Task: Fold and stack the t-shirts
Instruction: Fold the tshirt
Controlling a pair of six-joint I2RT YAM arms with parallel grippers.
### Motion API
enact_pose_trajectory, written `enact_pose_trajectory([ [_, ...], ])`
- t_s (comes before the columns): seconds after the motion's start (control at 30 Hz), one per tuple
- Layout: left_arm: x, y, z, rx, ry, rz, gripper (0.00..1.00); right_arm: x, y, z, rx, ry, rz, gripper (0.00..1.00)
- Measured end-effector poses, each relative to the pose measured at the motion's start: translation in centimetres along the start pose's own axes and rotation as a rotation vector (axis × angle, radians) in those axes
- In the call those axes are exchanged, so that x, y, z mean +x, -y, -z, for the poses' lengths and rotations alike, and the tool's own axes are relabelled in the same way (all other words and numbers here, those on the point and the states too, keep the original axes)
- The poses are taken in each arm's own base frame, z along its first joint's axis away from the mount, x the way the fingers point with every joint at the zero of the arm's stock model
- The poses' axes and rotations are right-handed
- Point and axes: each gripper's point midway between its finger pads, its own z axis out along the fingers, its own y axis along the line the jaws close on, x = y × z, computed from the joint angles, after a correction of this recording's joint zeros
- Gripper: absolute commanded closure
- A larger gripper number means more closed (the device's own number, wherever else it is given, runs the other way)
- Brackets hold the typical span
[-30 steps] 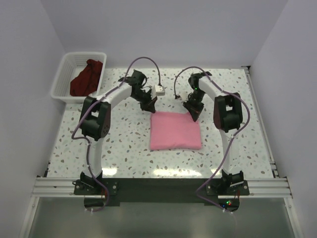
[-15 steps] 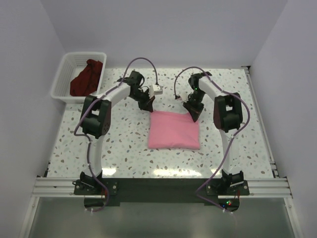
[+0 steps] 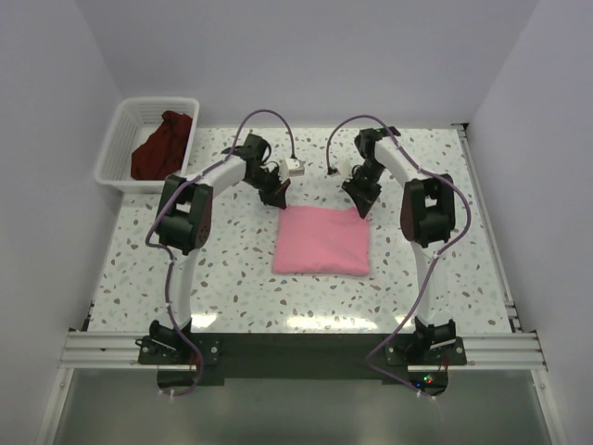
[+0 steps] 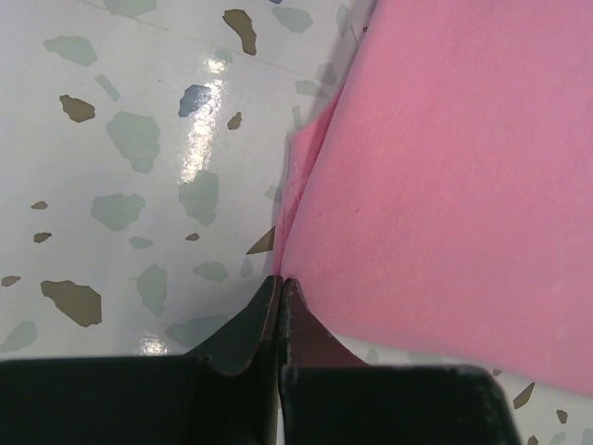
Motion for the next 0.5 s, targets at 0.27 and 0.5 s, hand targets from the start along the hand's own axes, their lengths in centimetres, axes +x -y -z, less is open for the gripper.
enact_pose_trajectory([
  [0.27, -0.1, -0.6, 0.1, -0.02, 0.013, -0.011, 1.0, -0.4, 1.0, 0.5, 0.023, 0.028, -0.054, 1.0],
  [0.5, -0.6, -2.8, 0.6, -0.108, 0.031, 0.013, 0.62, -1.4, 2.6, -0.2, 0.089, 0.076, -0.146, 0.56],
])
